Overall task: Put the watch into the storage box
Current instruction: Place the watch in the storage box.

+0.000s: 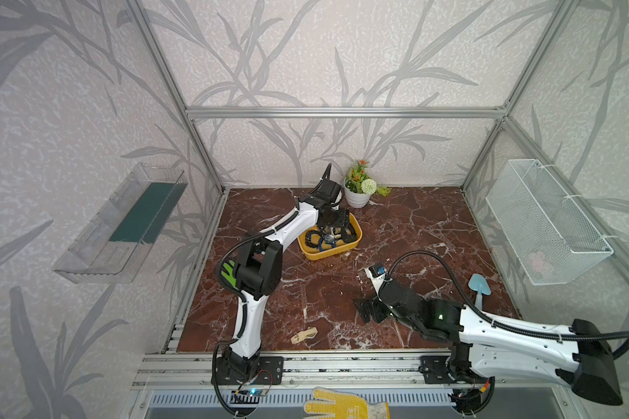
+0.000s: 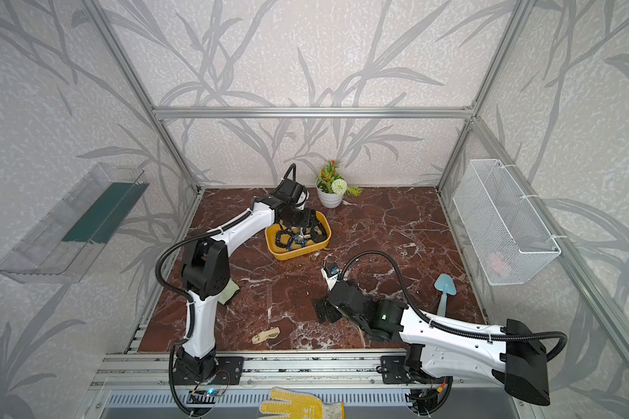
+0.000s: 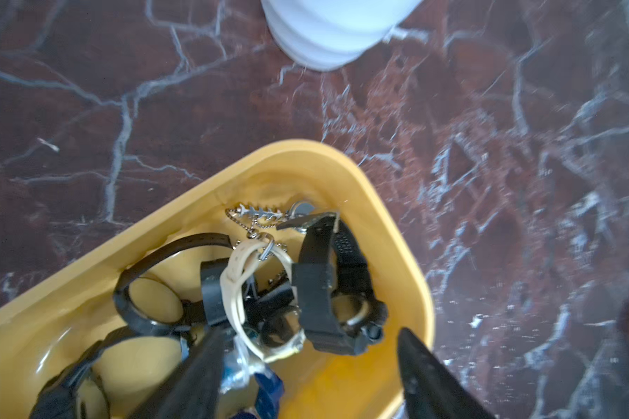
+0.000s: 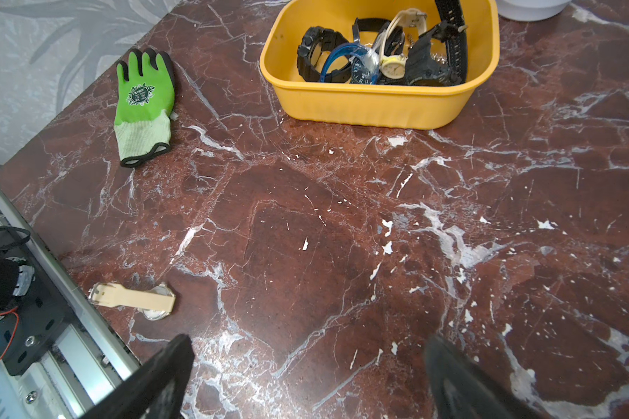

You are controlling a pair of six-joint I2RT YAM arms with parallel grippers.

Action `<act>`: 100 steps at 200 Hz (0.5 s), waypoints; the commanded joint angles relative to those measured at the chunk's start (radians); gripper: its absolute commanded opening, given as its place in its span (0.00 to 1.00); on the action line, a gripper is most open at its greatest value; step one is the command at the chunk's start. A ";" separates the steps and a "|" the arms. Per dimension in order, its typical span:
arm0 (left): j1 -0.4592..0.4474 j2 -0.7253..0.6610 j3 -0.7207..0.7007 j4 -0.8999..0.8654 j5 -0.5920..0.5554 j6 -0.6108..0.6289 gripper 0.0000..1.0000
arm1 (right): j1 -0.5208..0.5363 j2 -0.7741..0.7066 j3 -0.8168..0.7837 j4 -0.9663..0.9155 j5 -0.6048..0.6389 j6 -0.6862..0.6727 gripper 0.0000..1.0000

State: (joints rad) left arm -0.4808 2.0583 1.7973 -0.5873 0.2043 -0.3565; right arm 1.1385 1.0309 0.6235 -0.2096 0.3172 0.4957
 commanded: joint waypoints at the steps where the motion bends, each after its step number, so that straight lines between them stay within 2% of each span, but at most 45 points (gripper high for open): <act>1: 0.007 -0.154 -0.049 0.052 -0.003 0.020 0.92 | -0.005 0.014 0.033 -0.013 0.015 -0.026 0.99; 28: 0.006 -0.336 -0.220 0.119 -0.024 0.021 0.93 | -0.005 0.024 0.041 -0.014 0.012 -0.033 0.99; 58: 0.006 -0.578 -0.490 0.175 -0.049 0.002 0.94 | -0.005 0.040 0.050 -0.013 -0.011 -0.050 0.99; 90: 0.004 -0.865 -0.750 0.145 -0.057 -0.038 0.95 | -0.002 0.068 0.068 -0.017 -0.036 -0.085 1.00; 100: 0.002 -0.967 -0.830 0.136 -0.016 -0.057 0.96 | -0.003 0.075 0.074 -0.017 -0.044 -0.095 1.00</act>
State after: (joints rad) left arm -0.4767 1.2793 1.1046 -0.4252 0.1726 -0.3683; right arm 1.1370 1.0893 0.6598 -0.2123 0.2966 0.4400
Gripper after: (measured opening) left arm 0.949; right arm 0.997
